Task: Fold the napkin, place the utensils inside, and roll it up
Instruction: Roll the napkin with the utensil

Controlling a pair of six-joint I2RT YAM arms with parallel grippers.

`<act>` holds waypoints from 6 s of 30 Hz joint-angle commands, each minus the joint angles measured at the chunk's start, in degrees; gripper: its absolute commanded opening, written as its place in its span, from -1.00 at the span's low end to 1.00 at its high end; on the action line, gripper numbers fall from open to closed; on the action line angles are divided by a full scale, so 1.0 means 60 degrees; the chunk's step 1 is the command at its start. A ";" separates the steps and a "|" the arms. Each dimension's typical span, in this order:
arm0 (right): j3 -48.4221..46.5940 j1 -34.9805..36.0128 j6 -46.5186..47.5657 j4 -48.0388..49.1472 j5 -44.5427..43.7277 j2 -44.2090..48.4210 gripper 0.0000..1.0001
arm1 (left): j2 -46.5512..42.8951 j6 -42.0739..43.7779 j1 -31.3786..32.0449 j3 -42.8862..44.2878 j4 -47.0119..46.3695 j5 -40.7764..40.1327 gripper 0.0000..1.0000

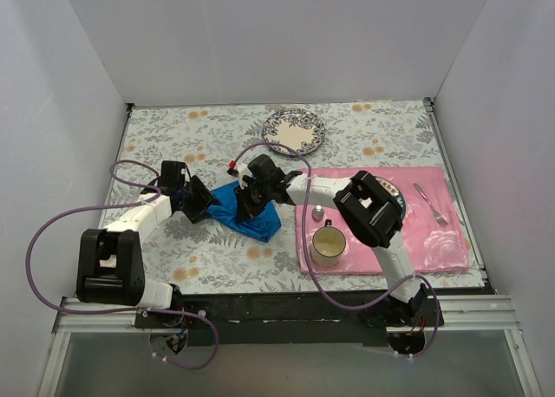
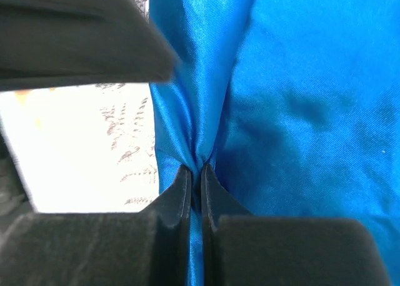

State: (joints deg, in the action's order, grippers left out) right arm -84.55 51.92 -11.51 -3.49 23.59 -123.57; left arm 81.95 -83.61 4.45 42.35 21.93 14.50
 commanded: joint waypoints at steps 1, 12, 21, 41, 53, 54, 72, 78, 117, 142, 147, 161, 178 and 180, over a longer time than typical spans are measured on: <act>0.0250 -0.0566 -0.1973 0.0344 0.2525 -0.0733 -0.97 | -0.1249 0.0196 -0.0024 0.0340 0.1617 -0.0880 0.14; 0.0585 -0.1197 -0.5813 0.3641 0.4885 -0.1451 -0.97 | -0.0301 -0.2278 0.0313 -0.0100 0.1429 -0.0146 0.43; 0.0777 -0.1256 -0.6490 0.4507 0.5091 -0.1510 -0.97 | 0.1749 -0.3378 0.0927 0.0793 0.1223 -0.0981 0.29; -0.2080 -0.0890 0.0422 -0.3036 0.1933 -0.0677 -0.04 | 0.2161 -0.3173 0.1837 0.1540 0.3008 -0.2682 -1.00; 0.0848 0.0749 0.2193 -0.0417 -0.1616 0.1625 0.53 | 0.2703 -0.3540 0.1851 0.2317 0.4093 -0.1875 -1.00; 0.0937 0.1026 0.2312 -0.0241 -0.1864 0.1625 0.53 | 0.2718 -0.3569 0.1837 0.2346 0.4122 -0.1817 -1.00; 0.1041 0.2143 0.2593 0.0171 -0.5925 0.0453 -0.49 | 0.2631 -0.3365 0.1837 0.2142 0.4255 -0.1362 -1.00; 0.0704 0.1646 0.1992 -0.0210 -0.4404 0.0336 -0.97 | 0.2206 -0.2633 0.1837 0.2009 0.4079 -0.1771 -1.00; 0.0908 -0.1095 -0.3238 0.1797 0.4578 -0.1393 -0.97 | -0.0140 -0.2076 0.1603 -0.0393 -0.1253 -0.0908 -0.44; -0.0777 -0.0071 0.1856 -0.2703 -0.0355 0.0496 0.22 | 0.1517 -0.1562 0.1485 -0.1667 -0.2337 -0.0279 -0.60; -0.0103 0.0545 0.2605 -0.1882 -0.2200 0.1271 0.40 | 0.1561 -0.1548 0.1412 -0.1755 -0.2410 -0.0089 -0.62; -0.0088 0.2142 0.2987 -0.1133 -0.5718 0.0424 0.39 | 0.1459 -0.1943 0.1163 -0.1858 -0.2001 0.0337 -0.67; 0.1789 0.1528 0.1670 0.0845 -0.3571 0.0761 -0.97 | -0.2407 -0.2105 0.0475 -0.0482 0.0796 -0.2152 0.07; 0.1714 0.1193 0.1348 0.1034 -0.2355 0.0673 -0.97 | -0.2891 -0.2031 0.0460 -0.0233 0.1279 -0.2604 0.18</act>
State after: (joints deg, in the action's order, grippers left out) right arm -74.98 63.22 1.06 3.77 -2.59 -117.05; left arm 70.00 -97.01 7.70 36.77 20.58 7.35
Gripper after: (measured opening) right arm 0.107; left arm 0.546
